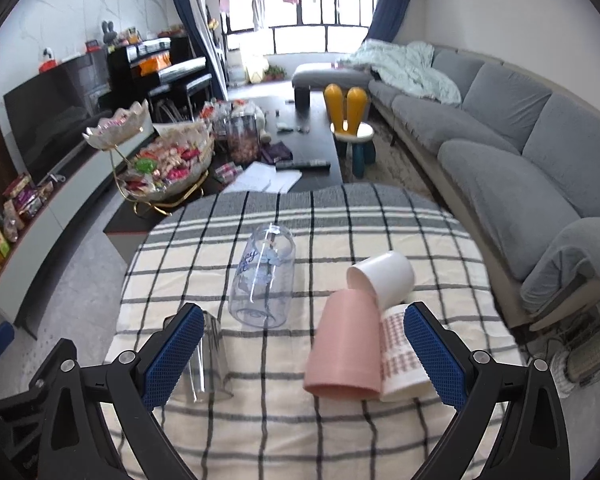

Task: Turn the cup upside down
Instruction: 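Move the right gripper to the upright clear cat-print jar and grasp it, then tip the jar onto its side with the right gripper and open it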

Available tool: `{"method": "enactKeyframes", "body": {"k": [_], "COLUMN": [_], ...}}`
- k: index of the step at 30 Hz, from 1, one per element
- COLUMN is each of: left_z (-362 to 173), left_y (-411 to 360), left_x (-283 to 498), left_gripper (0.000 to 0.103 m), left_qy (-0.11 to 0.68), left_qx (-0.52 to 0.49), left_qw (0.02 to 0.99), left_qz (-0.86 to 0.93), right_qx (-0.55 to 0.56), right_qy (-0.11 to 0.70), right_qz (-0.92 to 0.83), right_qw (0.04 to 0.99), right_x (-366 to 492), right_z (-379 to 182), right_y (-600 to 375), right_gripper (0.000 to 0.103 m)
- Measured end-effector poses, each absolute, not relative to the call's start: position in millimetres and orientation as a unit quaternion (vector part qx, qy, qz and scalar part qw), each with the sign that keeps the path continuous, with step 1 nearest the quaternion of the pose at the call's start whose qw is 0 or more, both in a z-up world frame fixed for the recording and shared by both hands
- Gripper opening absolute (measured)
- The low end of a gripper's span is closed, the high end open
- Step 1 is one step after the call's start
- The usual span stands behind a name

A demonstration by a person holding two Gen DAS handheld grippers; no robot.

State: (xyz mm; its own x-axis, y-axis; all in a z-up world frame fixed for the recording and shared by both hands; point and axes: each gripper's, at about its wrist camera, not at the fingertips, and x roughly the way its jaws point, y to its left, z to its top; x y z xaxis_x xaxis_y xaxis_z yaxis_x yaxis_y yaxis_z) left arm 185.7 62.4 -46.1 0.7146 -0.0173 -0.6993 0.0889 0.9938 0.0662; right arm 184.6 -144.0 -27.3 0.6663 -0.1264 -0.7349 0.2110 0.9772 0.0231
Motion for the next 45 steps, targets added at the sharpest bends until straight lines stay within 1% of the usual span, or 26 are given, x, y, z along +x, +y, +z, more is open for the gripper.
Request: {"method": "enactKeyframes", "body": {"k": [12, 25, 27, 29, 30, 31, 32, 33, 34, 41, 45], "left_z": [-72, -99, -101, -102, -103, -103, -103, -103, -104, -103, -99], "left_y": [48, 57, 57, 57, 57, 56, 56, 57, 57, 58, 57], "left_x": [248, 287, 290, 292, 293, 294, 295, 296, 297, 296, 291], "left_gripper": [0.103, 0.103, 0.103, 0.103, 0.103, 0.103, 0.103, 0.103, 0.103, 0.103, 0.103], "left_qy": [0.421, 0.439, 0.441, 0.443, 0.443, 0.444, 0.444, 0.444, 0.445, 0.445, 0.441], "left_qx": [0.052, 0.047, 0.048, 0.047, 0.046, 0.046, 0.044, 0.042, 0.040, 0.040, 0.042], "left_qw": [0.901, 0.892, 0.891, 0.890, 0.890, 0.890, 0.890, 0.889, 0.889, 0.889, 0.891], "left_qz": [-0.090, -0.094, -0.095, -0.097, -0.098, -0.098, -0.098, -0.098, -0.098, -0.099, -0.101], "right_qx": [0.076, 0.074, 0.078, 0.085, 0.086, 0.087, 0.091, 0.097, 0.102, 0.114, 0.114], "right_qy": [0.499, 0.541, 0.548, 0.555, 0.557, 0.558, 0.560, 0.562, 0.565, 0.560, 0.549], "right_qz": [-0.077, -0.088, -0.090, -0.088, -0.088, -0.088, -0.086, -0.085, -0.084, -0.072, -0.068], "right_qw": [0.860, 0.833, 0.828, 0.823, 0.822, 0.820, 0.819, 0.817, 0.815, 0.817, 0.825], "right_x": [280, 336, 341, 346, 348, 350, 352, 353, 355, 355, 349], "right_z": [-80, -123, -130, -137, -139, -142, -145, -147, -150, -153, -145], "right_y": [-146, -132, -132, -132, -132, -132, -133, -134, -136, -137, -135], "right_gripper": [0.100, 0.100, 0.097, 0.091, 0.090, 0.087, 0.081, 0.078, 0.073, 0.072, 0.071]}}
